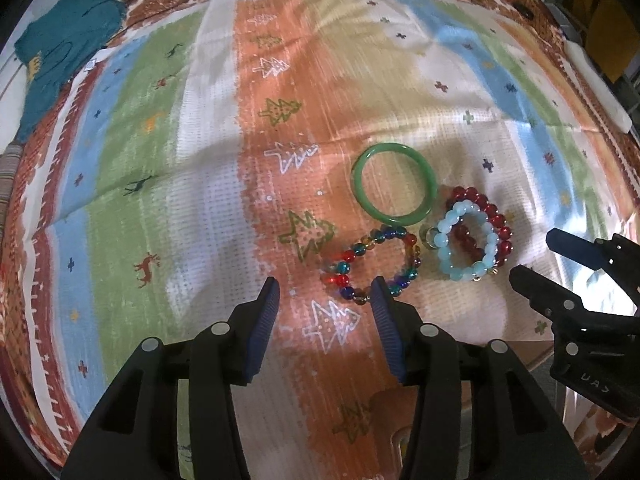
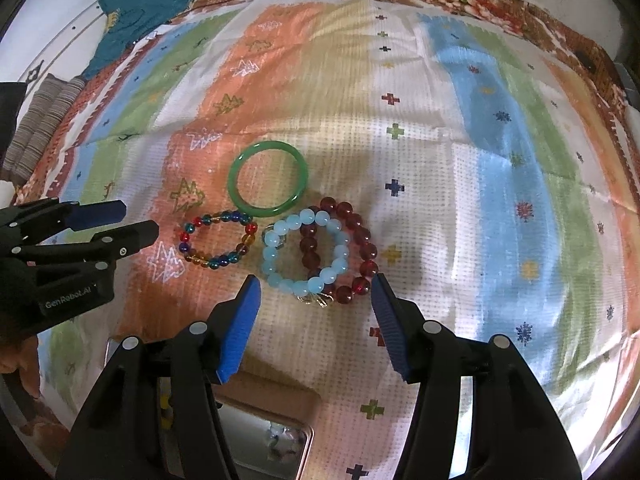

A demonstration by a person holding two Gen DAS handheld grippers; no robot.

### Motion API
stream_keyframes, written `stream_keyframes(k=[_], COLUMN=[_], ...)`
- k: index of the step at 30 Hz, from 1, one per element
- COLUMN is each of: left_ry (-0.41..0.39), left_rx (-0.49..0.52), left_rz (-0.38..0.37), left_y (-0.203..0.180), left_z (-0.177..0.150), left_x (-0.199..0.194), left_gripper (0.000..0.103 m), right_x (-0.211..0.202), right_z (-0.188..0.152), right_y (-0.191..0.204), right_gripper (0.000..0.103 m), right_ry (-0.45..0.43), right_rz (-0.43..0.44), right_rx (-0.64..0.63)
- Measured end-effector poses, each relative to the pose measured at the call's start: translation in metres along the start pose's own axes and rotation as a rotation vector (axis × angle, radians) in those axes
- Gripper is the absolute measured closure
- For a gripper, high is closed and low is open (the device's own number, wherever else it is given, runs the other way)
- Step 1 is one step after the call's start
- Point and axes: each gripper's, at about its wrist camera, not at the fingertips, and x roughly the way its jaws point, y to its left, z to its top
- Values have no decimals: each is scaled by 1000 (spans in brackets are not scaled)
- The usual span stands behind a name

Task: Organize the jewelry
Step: 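Grasp the multicolour crystal bracelet with left tool while right tool grasps light blue bracelet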

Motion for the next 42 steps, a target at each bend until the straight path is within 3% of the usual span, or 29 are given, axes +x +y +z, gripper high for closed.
stream_keyframes(k=[22,27,28,29,35,42], left_ry=[97,108,108,107,109,106], left_rx=[44,57,59,62,80,82], left_rz=[-14,-11,-11,-11,6,3], left_y=[-6,-7,-7,-8,-15,-19], left_z=[14,18,19,19,21,27], left_x=[47,56,56,57,63,70], left_gripper=[54,56,57,58,64,94], right_x=[42,48,48,48,58,63], right_z=[10,13,14,15,15,15], right_y=[-5,-8,-9,-9,-5,-8], right_gripper=[46,49,53,58,65,78], right_ry=[93,109,111,112,136,150], right_rz=[6,37,45,46,34,41], right_rx=[36,64,70,72,54,60])
